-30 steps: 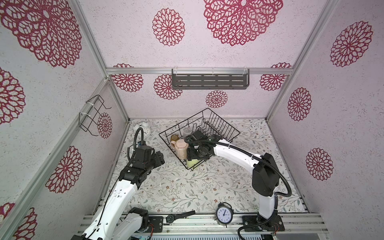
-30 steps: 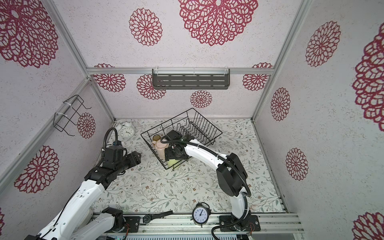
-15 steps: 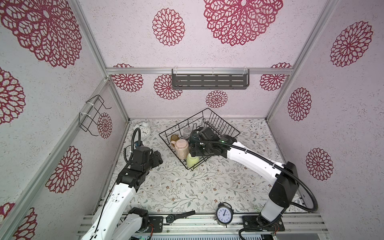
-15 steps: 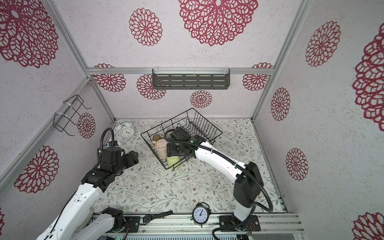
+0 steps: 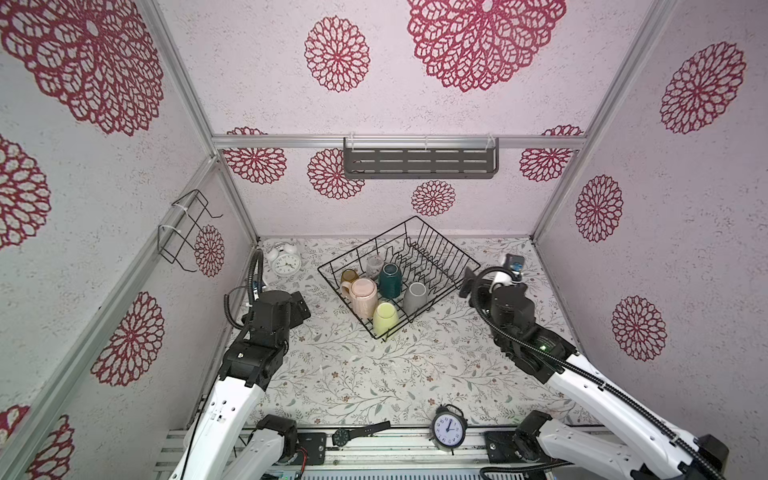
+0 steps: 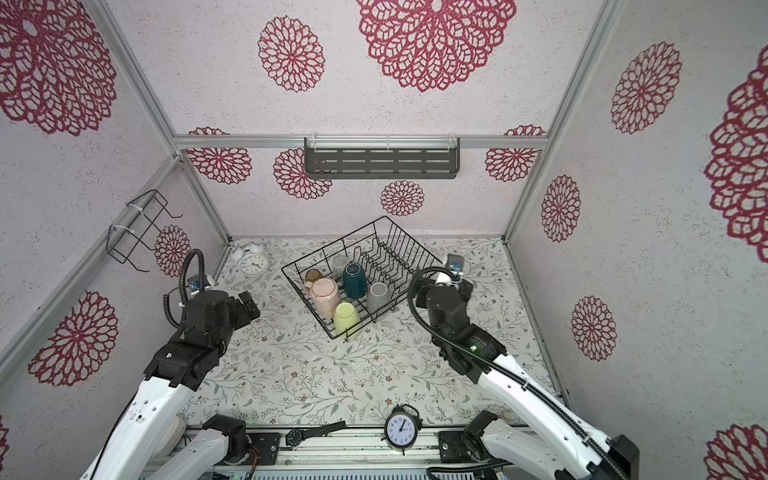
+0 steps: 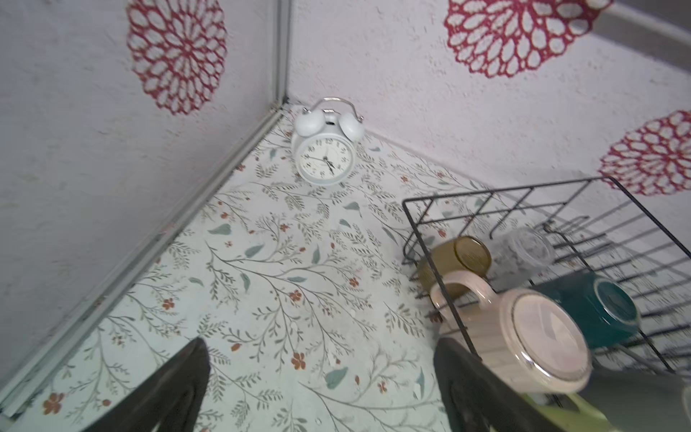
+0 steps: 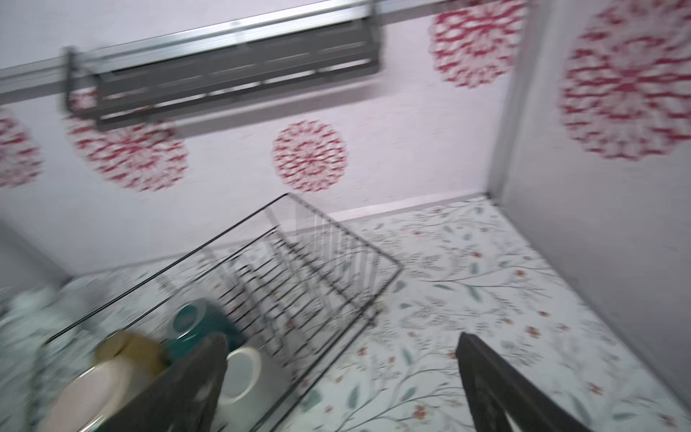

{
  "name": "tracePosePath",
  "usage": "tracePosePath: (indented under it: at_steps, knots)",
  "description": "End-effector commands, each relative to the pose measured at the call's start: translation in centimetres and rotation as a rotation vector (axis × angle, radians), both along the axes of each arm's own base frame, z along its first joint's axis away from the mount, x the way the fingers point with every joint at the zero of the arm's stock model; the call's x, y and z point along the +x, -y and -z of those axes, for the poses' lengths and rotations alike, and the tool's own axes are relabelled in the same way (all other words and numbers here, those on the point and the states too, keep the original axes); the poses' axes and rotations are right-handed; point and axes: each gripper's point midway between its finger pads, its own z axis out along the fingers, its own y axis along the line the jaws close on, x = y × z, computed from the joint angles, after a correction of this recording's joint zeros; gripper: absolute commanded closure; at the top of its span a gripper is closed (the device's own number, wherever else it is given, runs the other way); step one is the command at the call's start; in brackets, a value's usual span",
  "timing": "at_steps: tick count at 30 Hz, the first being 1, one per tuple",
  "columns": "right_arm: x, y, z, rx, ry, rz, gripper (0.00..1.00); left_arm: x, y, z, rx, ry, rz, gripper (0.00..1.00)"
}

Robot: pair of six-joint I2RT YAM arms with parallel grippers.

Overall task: Load cups into a dish rack
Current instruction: Reset both arms

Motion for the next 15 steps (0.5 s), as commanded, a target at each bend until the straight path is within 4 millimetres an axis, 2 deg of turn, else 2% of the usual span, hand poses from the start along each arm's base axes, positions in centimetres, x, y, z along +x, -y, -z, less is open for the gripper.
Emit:
tracePosePath:
  at_steps: [1,4,6,8,12,15]
  knots:
    - [-0.5,6.6,-0.2,-0.017,0.065,0.204,0.01,-0.1,-2.5,-2.0,0.072,0.071,-0.132,0.03]
    - [-0.2,9.3,3.2,-0.033,0.037,0.225,0.01,0.8,-2.1,-1.7,0.105,0.101,-0.095,0.03]
    - [0.4,9.7,5.8,-0.049,0.036,0.171,0.01,0.8,-3.1,-1.1,0.154,0.099,-0.150,0.03]
    - [0.4,10.7,8.2,-0.042,0.047,0.193,0.01,0.9,-3.9,-0.3,0.199,0.086,-0.189,0.03]
    - [0.1,12.1,12.3,-0.093,-0.016,0.245,0.01,1.7,-5.1,2.9,0.155,0.027,-0.256,0.03]
    - [0.6,11.8,14.6,-0.212,-0.095,0.205,0.01,3.4,-5.3,5.2,0.209,-0.041,-0.231,0.03]
